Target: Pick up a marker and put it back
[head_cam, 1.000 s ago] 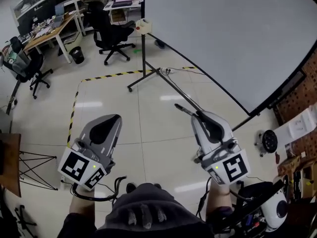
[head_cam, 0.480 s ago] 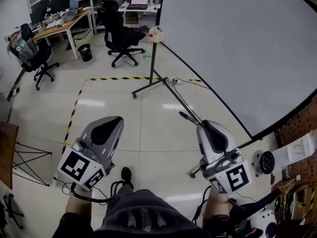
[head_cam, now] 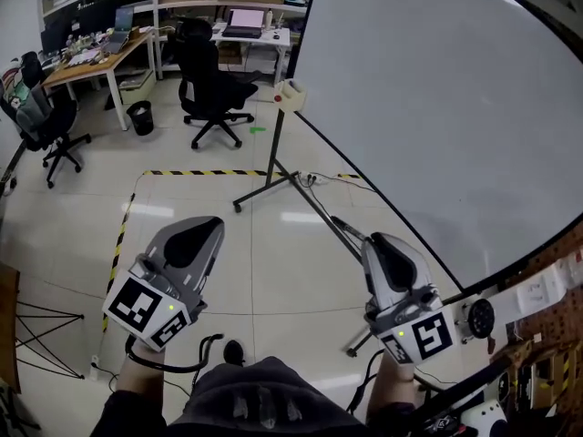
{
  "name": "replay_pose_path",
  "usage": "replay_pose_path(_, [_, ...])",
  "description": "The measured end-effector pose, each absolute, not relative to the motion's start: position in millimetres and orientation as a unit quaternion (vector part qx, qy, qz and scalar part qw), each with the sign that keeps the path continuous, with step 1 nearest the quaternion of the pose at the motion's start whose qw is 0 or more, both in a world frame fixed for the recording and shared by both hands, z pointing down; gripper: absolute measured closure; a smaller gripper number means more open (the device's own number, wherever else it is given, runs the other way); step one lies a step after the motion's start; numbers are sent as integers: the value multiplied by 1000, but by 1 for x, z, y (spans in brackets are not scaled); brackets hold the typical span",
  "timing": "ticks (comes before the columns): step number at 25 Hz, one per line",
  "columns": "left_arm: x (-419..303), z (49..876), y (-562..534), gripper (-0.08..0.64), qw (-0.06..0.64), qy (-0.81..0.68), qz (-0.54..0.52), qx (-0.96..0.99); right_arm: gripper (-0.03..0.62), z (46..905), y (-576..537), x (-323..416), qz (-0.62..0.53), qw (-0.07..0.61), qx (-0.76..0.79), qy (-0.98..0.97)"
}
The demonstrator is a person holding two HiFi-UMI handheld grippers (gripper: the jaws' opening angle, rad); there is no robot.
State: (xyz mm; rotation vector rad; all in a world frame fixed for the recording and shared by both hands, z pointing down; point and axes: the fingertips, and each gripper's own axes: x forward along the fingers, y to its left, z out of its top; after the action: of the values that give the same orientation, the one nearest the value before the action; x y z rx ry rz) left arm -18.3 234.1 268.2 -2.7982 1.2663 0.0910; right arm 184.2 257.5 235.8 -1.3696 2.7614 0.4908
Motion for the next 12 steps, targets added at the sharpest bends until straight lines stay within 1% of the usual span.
replay_pose_path(7, [-67,270,164,554,31,405,30,-913,552,236,192,134,163,-3,-447,880])
replay_pose_path(12, [-85,282,116,554,18,419,24,-907,552,238,135,123,158,-3,-441,884])
